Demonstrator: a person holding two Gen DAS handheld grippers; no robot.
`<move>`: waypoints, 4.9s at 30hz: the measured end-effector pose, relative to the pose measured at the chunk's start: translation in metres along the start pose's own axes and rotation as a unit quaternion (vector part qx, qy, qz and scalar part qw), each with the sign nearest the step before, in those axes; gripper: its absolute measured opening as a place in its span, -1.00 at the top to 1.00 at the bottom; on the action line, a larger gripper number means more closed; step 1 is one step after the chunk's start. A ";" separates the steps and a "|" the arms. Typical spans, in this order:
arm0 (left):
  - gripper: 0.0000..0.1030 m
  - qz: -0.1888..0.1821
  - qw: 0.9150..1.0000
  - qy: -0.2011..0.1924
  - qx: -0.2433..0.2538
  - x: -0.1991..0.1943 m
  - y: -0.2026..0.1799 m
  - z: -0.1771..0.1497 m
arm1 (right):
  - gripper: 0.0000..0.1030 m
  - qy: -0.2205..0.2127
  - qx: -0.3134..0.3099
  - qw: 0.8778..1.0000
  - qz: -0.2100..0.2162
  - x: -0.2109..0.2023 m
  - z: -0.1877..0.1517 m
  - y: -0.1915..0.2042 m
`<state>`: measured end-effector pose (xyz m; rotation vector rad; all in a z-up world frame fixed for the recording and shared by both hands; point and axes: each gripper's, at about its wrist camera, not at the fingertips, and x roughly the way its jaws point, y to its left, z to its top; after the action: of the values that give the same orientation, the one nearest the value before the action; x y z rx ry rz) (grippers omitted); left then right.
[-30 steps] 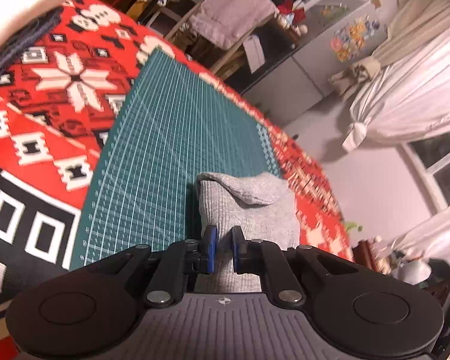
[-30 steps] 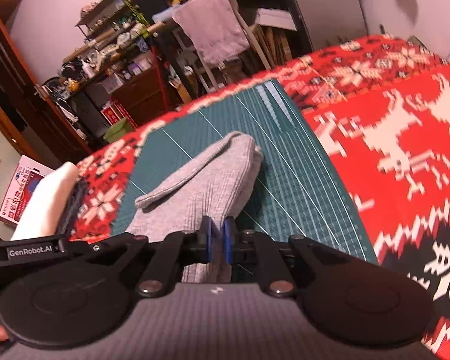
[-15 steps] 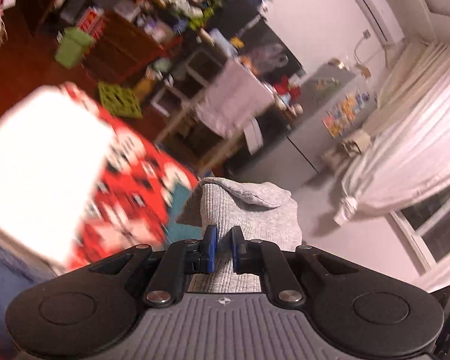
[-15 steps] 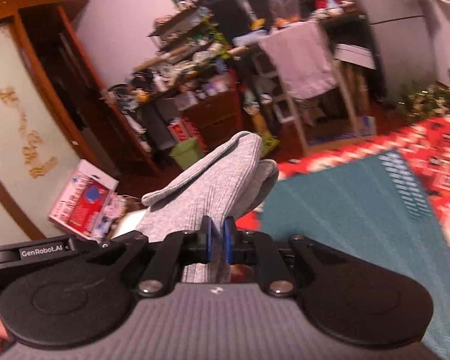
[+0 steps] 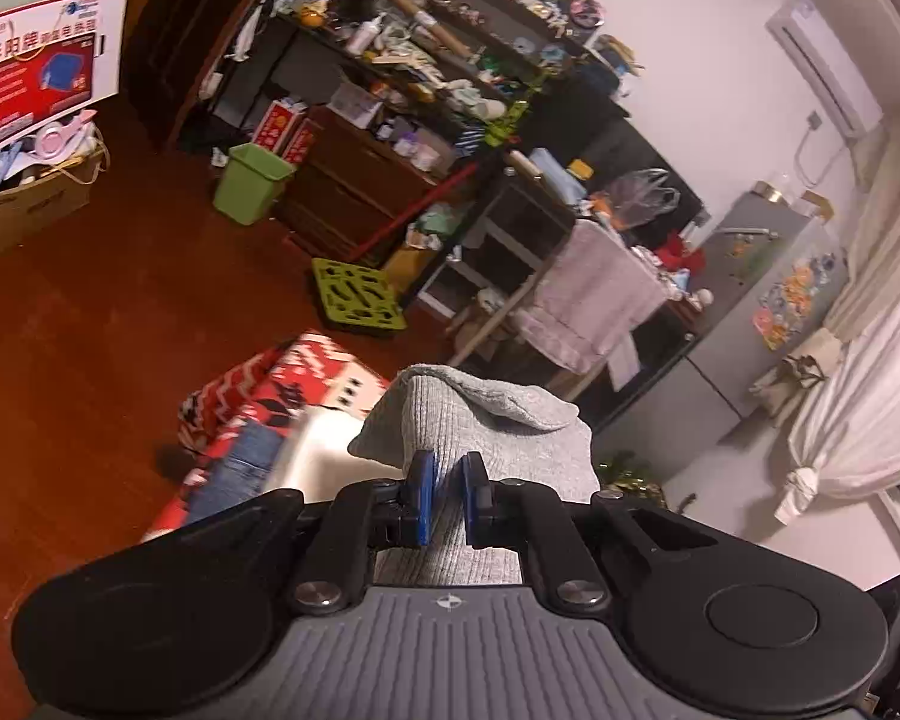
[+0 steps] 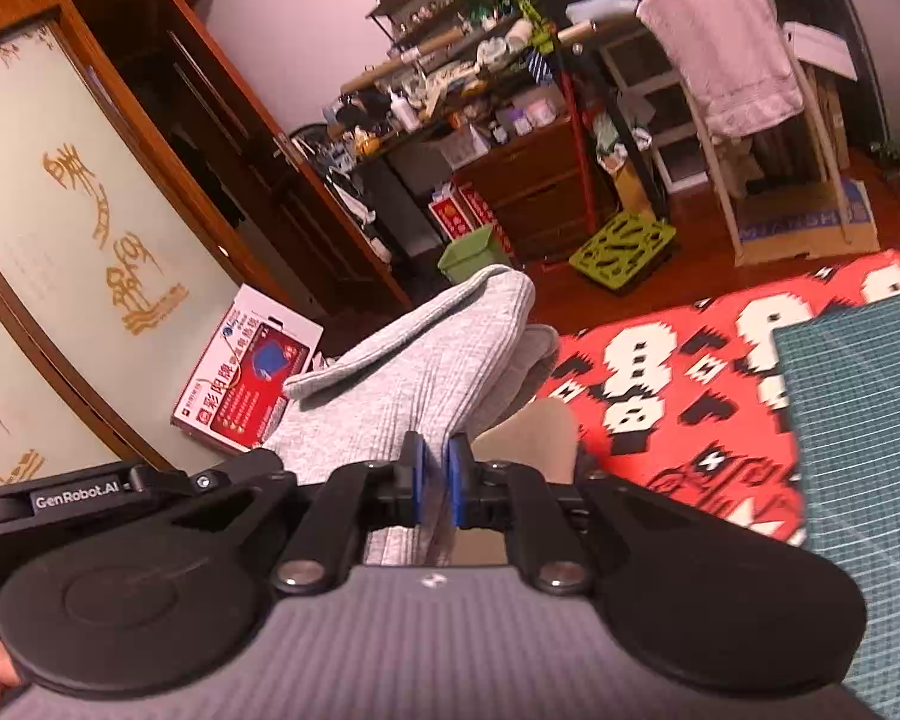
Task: Fold clothes
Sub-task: 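Lift the folded grey shirt with both grippers and carry it toward the clothes stack, then lower the grey shirt onto the white cloth and jeans stack with both grippers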
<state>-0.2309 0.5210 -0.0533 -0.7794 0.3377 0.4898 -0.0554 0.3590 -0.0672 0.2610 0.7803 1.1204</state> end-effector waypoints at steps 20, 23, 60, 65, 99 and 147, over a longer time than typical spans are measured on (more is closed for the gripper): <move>0.70 0.012 0.998 0.049 -0.042 0.042 0.059 -0.001 | 0.37 0.032 0.051 0.998 0.010 0.070 -0.004 -0.059; 0.48 0.012 0.998 0.044 -0.041 0.036 0.059 0.004 | 0.21 0.018 0.084 0.996 0.013 0.070 0.015 -0.074; 0.30 -0.017 0.995 0.038 -0.089 0.083 0.092 0.038 | 0.09 -0.003 0.168 0.984 0.055 0.140 0.045 -0.128; 0.26 -0.021 0.996 0.043 -0.070 0.056 0.085 0.029 | 0.43 0.026 0.187 0.979 0.079 0.109 0.030 -0.122; 0.66 0.036 0.987 0.083 0.132 0.020 0.023 -0.013 | 0.71 0.082 0.238 0.954 0.162 0.085 -0.039 -0.119; 0.87 -0.029 0.994 0.067 0.076 -0.016 0.030 -0.030 | 0.81 0.096 0.103 0.979 0.148 0.020 -0.054 -0.058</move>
<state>-0.2631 0.5128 -0.0833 -0.6731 0.4694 0.3529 -0.0465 0.3409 -0.1463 0.4585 1.0572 1.3591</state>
